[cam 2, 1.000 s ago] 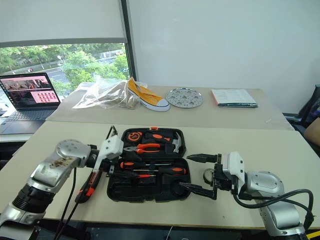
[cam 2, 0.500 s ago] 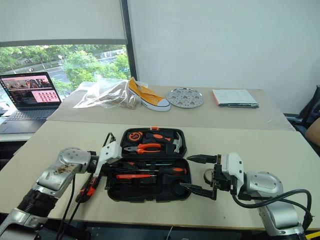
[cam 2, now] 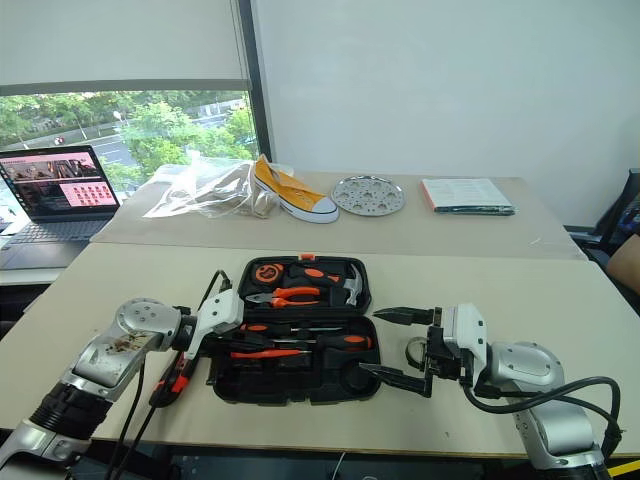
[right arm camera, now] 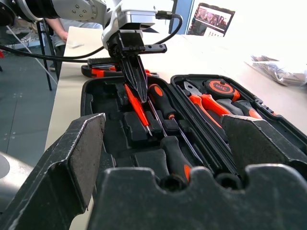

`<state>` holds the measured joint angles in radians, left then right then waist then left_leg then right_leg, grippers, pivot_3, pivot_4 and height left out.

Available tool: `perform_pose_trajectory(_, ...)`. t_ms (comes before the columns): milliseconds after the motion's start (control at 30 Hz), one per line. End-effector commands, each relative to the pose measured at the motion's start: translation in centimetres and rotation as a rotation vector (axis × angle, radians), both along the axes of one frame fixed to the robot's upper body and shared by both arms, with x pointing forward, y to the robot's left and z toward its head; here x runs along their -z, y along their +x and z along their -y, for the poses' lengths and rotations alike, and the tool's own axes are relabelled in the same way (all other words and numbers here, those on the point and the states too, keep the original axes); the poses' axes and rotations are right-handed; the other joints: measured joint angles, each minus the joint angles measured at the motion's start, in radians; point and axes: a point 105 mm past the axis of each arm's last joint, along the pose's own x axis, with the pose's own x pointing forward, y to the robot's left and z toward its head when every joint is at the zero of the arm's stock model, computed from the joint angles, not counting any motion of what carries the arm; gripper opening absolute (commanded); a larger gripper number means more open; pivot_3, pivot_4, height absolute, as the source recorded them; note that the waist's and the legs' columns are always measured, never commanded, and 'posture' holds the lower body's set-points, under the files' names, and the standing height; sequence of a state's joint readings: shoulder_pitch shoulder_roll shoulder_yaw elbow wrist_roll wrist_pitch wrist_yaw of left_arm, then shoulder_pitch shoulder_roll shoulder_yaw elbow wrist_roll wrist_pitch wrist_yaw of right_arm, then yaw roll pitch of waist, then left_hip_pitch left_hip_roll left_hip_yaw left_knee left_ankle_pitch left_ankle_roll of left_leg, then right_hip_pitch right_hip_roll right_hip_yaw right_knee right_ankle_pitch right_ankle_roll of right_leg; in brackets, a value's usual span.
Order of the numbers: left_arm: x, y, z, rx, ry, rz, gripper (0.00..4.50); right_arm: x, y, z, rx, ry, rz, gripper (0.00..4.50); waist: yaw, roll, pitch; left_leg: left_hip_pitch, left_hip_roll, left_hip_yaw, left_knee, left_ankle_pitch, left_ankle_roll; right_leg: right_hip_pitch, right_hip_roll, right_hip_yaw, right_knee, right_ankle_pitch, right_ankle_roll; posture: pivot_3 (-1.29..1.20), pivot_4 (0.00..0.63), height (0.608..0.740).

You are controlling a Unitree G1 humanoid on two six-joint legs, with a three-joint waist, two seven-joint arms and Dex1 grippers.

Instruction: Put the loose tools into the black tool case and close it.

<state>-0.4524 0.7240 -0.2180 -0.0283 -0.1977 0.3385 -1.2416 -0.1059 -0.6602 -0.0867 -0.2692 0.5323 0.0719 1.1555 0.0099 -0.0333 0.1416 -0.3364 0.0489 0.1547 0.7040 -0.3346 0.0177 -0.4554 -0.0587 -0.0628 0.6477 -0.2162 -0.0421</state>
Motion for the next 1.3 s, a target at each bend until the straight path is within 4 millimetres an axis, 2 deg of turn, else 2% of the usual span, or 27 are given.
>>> perform_pose_trajectory(33,1.4,-1.3,-0.1,0.023,0.042,-0.056,0.05,-0.7,-0.3,-0.3,-0.015,0.009,0.045,4.50,0.000,0.000,0.000,0.000,0.000,0.000,0.000,0.000,0.000,0.000,0.000,0.000,0.000,0.000,0.000,0.00,0.150,0.740)
perform_pose_trajectory(233,2.4,-1.2,-0.5,-0.012,0.080,-0.064,0.05,-0.6,-0.3,-0.3,-0.009,0.012,0.038,4.50,0.001,0.000,0.000,0.000,0.000,0.000,0.000,0.000,0.000,0.000,0.000,0.000,0.000,0.000,0.000,0.00,0.150,0.740)
perform_pose_trajectory(333,2.2,-0.9,-0.3,-0.031,0.054,-0.052,0.05,-0.6,-0.2,-0.4,-0.011,0.013,0.037,4.50,0.001,0.000,0.000,0.002,0.000,0.000,0.001,0.000,0.000,0.002,0.000,0.001,0.000,0.000,0.000,0.00,0.150,0.740)
perform_pose_trajectory(500,0.1,-1.3,0.4,-0.010,-0.089,-0.051,0.05,-0.6,-0.3,-0.4,-0.012,0.016,0.034,4.50,0.001,0.000,0.000,0.002,0.001,0.000,0.001,0.001,0.002,0.003,-0.001,0.001,0.000,0.000,0.000,0.00,0.150,0.740)
perform_pose_trajectory(600,-1.7,-1.3,-0.7,-0.023,-0.169,0.025,0.05,-0.7,-0.5,-0.2,-0.012,0.019,0.032,4.50,-0.002,0.000,0.000,0.001,0.001,-0.001,0.001,0.001,0.002,0.002,-0.001,0.001,0.000,0.000,0.000,0.00,0.150,0.740)
perform_pose_trajectory(700,-3.7,-1.7,-3.1,-0.109,-0.291,0.108,0.05,-0.6,-0.6,0.2,-0.005,0.020,0.031,4.50,-0.005,0.000,0.000,0.000,0.001,-0.001,0.000,0.001,0.002,0.001,-0.001,0.000,0.000,0.000,0.000,0.00,0.150,0.740)
perform_pose_trajectory(767,-4.4,-2.4,-5.6,-0.212,-0.358,0.167,0.44,-0.8,-0.6,0.4,0.006,0.033,0.041,4.50,-0.008,0.000,0.000,0.000,0.002,-0.001,0.000,0.001,0.002,0.001,-0.001,0.001,0.000,0.000,0.000,0.00,0.150,0.740)
perform_pose_trajectory(833,-3.9,-3.3,-7.4,-0.275,-0.343,0.165,0.97,-0.9,-0.5,0.6,0.010,0.038,0.050,4.50,-0.013,0.000,0.000,0.000,0.002,-0.001,0.000,0.001,0.002,0.000,-0.002,0.000,0.000,0.000,0.000,0.00,0.150,0.740)
perform_pose_trajectory(933,-3.6,-5.6,-11.4,-0.425,-0.376,0.182,2.05,-0.7,-0.7,0.8,-0.002,0.039,0.046,4.50,-0.013,0.001,0.000,0.000,0.002,-0.001,0.000,0.001,0.002,0.000,-0.003,0.000,0.000,0.000,0.000,0.00,0.150,0.740)
perform_pose_trajectory(1000,-2.5,-7.4,-15.5,-0.629,-0.374,0.201,2.67,-0.4,-1.0,0.8,-0.010,0.038,0.051,4.50,-0.014,0.000,0.000,0.000,0.002,-0.001,0.000,0.001,0.002,0.000,-0.003,-0.001,0.000,0.000,0.000,0.00,0.150,0.740)
perform_pose_trajectory(1067,-1.1,-9.3,-18.7,-0.784,-0.342,0.208,3.43,-0.2,-1.0,0.7,-0.007,0.039,0.063,4.50,-0.015,0.000,0.000,0.001,0.003,-0.001,-0.001,0.001,0.002,0.000,-0.003,0.000,-0.001,0.000,0.000,0.00,0.150,0.740)
perform_pose_trajectory(1100,-0.7,-10.0,-19.9,-0.843,-0.331,0.220,3.88,-0.1,-1.0,0.7,-0.005,0.042,0.068,4.50,-0.015,0.000,0.000,0.001,0.003,-0.001,-0.001,0.001,0.002,0.000,-0.003,-0.001,-0.001,0.000,0.000,0.00,0.150,0.740)
perform_pose_trajectory(1167,-0.1,-11.3,-22.2,-0.971,-0.315,0.256,4.49,0.1,-0.9,0.7,0.008,0.043,0.088,4.50,-0.009,0.000,0.000,0.001,0.002,-0.001,-0.001,0.001,0.002,0.001,-0.003,-0.001,-0.001,0.000,0.000,0.00,0.150,0.740)
perform_pose_trajectory(1233,0.1,-12.1,-23.2,-1.026,-0.312,0.273,4.49,0.2,-0.9,0.6,0.008,0.042,0.098,4.50,-0.001,-0.001,0.000,0.000,0.002,-0.001,-0.001,-0.001,0.005,0.001,-0.004,-0.002,-0.001,0.000,0.000,0.00,0.150,0.740)
perform_pose_trajectory(1300,0.2,-12.4,-22.7,-1.025,-0.322,0.256,4.49,0.3,-0.9,0.5,-0.003,0.047,0.091,4.50,0.005,-0.002,-0.001,0.000,0.002,-0.001,-0.001,-0.005,0.012,0.001,-0.005,-0.003,-0.001,0.000,0.001,0.00,0.150,0.740)
